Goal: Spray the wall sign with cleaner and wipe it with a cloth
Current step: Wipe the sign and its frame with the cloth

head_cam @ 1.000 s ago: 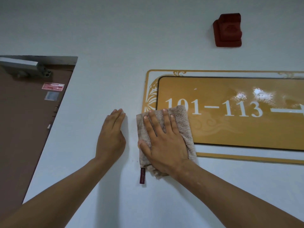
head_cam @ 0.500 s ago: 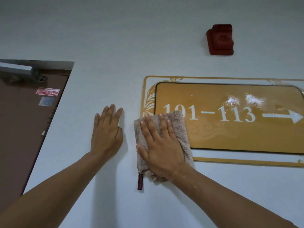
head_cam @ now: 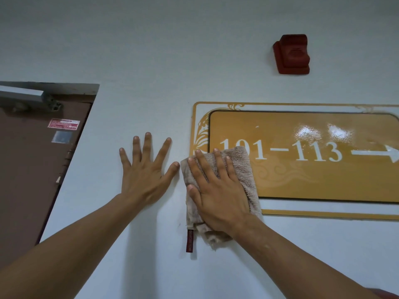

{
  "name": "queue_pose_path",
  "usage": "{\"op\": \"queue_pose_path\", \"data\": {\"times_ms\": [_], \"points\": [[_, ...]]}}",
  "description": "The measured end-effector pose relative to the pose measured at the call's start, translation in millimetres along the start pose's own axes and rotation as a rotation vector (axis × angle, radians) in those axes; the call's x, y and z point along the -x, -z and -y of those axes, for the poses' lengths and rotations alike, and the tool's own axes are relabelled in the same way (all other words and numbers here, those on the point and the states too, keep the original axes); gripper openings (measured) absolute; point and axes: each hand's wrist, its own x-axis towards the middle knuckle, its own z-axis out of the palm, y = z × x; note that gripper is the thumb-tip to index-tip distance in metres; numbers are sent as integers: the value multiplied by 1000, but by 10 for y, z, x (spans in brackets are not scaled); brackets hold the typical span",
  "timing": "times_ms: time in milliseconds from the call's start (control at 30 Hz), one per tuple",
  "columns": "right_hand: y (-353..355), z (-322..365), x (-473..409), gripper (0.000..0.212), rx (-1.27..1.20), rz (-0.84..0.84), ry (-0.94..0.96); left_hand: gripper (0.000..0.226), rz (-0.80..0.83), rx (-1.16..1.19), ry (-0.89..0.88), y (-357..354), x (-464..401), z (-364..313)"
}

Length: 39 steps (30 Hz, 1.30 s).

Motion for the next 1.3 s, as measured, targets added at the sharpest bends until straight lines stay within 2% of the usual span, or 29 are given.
{"op": "queue_pose_path", "data": {"times_ms": [533, 667, 800, 933, 1100, 1300], "points": [[67, -12, -628, 63, -23, -6, -58, 68, -40, 13, -5, -30, 3, 21], [94, -25, -546, 62, -108, -143, -63, 66, -59, 10, -12, -36, 13, -1], [93, 10, -505, 46, -118, -298, -75, 68, -40, -7, -7, 1, 12, -17], [45, 18, -436, 52, -118, -265, -66, 69, -9, -15, 3, 4, -28, -46], [-8, 24, -400, 69, -124, -189, -83, 70, -10, -15, -13, -10, -101, -57], [-51, 11, -455, 68, -81, -142, -90, 65, -20, 20, -109, 28, -326, -50]]}}
